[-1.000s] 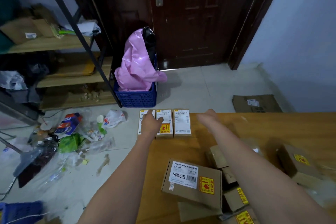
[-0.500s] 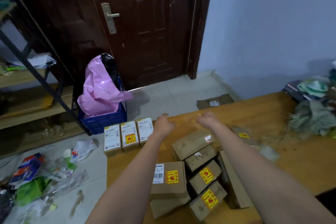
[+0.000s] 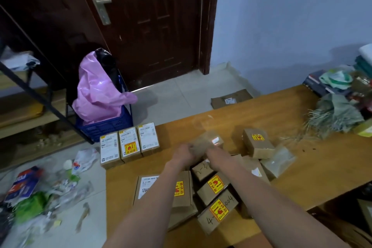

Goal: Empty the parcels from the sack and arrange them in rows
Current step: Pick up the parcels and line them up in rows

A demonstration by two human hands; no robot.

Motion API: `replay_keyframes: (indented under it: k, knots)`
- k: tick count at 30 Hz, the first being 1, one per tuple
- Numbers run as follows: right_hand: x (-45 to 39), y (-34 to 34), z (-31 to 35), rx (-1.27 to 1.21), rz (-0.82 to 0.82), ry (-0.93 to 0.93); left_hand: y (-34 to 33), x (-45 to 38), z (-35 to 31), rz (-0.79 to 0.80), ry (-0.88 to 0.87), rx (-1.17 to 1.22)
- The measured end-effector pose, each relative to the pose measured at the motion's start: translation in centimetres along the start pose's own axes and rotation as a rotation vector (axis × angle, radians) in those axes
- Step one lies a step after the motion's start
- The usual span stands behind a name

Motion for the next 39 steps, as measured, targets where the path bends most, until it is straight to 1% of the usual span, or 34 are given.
replay_keyframes:
  k: [5,9,14,18,22,24,26,29,33,36,39]
  knots:
    - [-2.0,-0.9,0.4,0.149,-0.020,0.016,0.7,-0.7,0.5,-0.031,0.003,-0.070]
    - [-3.4,-1.6,0.4,0.258,-0.004,-0.006,1.0,-1.4,0.8,-0.018,0.024,-0.125]
    - [-4.4,-2.6,0.3,0.330,0.055,-0.017,1.1,-2.1,1.3,-0.005,0.034,-0.107]
    - [-3.7,-2.0,0.7,0.421,0.076,0.013,1.1,-2.2,1.6,0.019,0.039,0.001]
    - [-2.0,0.1,1.6,0.401,0.073,0.044,1.2,-1.8,1.9,0.028,0.032,0.113]
    - [-1.0,1.5,2.1,0.418,0.098,0.056,1.5,-1.3,1.8,0.026,0.016,0.173]
    - [-0.1,3.0,2.2,0.426,0.161,0.055,2.0,-0.5,1.5,0.033,-0.012,0.245]
    - [0.9,5.4,1.6,0.323,0.265,0.039,2.8,1.0,1.1,0.091,-0.075,0.430]
    - [2.9,9.2,2.0,0.208,0.286,0.053,4.3,3.0,1.8,0.143,-0.134,0.552]
    - [3.4,10.3,3.4,-0.036,0.316,0.113,5.2,4.2,2.9,0.161,-0.166,0.705]
    - [3.6,10.1,5.3,-0.334,0.317,0.144,6.1,5.4,4.5,0.132,-0.180,0.810]
Point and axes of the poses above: each hand's wrist, its own x-axis away from the middle knuckle, its own y-axis out of the back of the hand, z = x × y, the point moved 10 cm from there along -x, towards the middle knuckle, and after that the axes turned 12 degrees about z, right-handed, at the moved point
